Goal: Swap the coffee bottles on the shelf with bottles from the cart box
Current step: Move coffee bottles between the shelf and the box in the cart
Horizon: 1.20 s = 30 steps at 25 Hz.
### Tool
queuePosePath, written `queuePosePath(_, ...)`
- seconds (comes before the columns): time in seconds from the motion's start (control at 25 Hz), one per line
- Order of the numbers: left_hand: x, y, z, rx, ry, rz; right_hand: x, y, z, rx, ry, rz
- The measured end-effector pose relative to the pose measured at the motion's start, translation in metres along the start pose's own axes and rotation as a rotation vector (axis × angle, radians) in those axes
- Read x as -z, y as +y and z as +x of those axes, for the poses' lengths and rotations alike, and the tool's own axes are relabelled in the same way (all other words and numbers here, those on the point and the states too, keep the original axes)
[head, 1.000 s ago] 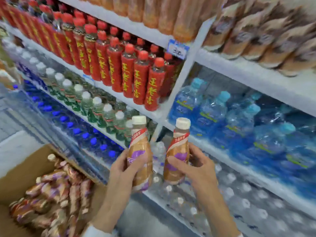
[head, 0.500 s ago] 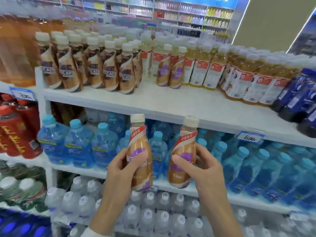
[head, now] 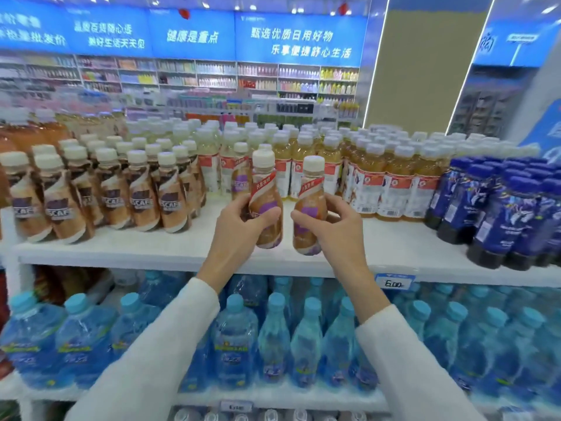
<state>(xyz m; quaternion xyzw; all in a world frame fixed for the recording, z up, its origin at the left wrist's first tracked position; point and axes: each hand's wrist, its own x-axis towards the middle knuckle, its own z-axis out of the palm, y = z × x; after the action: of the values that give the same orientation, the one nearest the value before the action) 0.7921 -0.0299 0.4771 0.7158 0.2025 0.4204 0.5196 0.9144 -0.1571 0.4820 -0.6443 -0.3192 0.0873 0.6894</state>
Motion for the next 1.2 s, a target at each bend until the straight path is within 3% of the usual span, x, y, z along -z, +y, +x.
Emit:
queuePosePath(0.48,0.0,-0.048,0.024,0.116,-0.104,0.121,-0.004,0.047,0.027,-0.03,-0.089,-0.093)
queuePosePath(0.64,0.008,-0.047,0.014,0.131,-0.048,0.183,0.001,0.054,0.018,-0.01,-0.058,-0.176)
queuePosePath(0.96,-0.001,-0.045,0.008,0.099,-0.03,0.204,0.006,0.053,0.02,-0.023,-0.202,-0.201)
queuePosePath(1.2,-0.016,-0.047,0.002,0.107,0.093,0.213,-0.004,0.057,0.006,0.014,0.012,-0.24)
